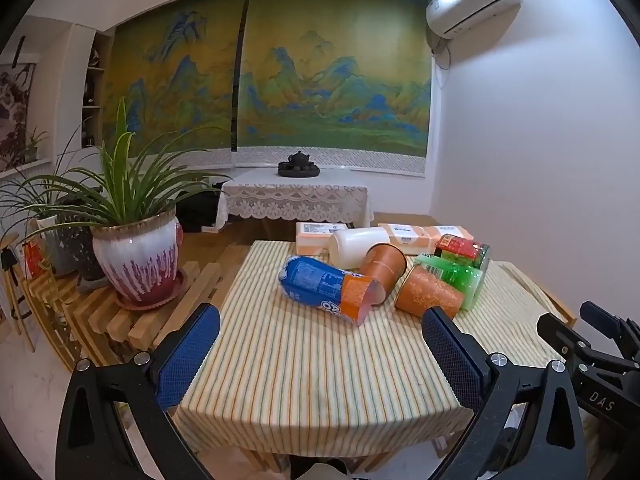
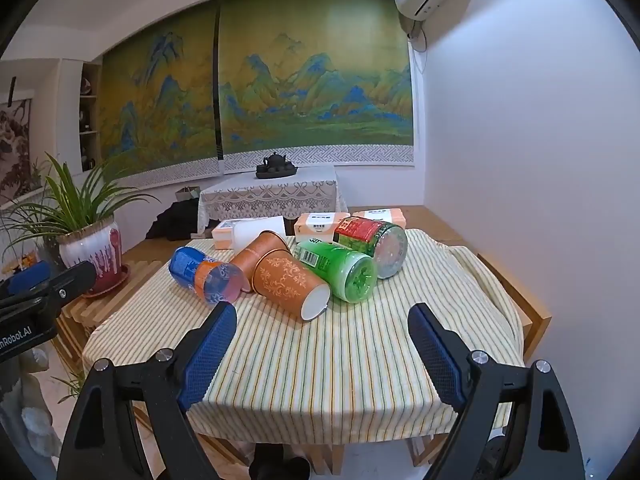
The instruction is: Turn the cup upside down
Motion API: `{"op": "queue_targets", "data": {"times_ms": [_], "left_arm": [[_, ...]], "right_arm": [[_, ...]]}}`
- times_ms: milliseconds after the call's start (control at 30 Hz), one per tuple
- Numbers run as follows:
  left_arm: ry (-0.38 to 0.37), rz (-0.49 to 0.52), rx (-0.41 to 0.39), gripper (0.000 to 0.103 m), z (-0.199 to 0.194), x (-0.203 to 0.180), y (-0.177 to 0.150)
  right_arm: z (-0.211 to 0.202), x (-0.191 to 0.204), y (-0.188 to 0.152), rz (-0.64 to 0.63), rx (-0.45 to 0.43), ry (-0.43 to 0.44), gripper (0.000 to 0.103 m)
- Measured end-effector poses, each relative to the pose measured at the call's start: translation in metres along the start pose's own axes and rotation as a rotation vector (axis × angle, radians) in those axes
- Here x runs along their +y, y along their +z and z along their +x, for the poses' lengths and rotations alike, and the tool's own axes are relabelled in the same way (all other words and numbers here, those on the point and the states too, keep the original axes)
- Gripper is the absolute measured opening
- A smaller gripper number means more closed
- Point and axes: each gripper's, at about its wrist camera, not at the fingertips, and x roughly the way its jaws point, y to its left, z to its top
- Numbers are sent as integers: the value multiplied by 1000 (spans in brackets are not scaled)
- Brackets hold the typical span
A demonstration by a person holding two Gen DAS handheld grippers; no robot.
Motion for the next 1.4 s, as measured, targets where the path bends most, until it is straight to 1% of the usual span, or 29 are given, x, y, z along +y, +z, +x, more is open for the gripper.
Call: {"op": "queue_targets", "data": {"times_ms": [733,1400], "left_arm": [[-19,8,12,102,-1,-9,-2],[-21,4,14,102,2,-4,0]], "right_arm": [[2,-5,1,13,10,7,85],[4,-9,-1,17,18,7,85]]}}
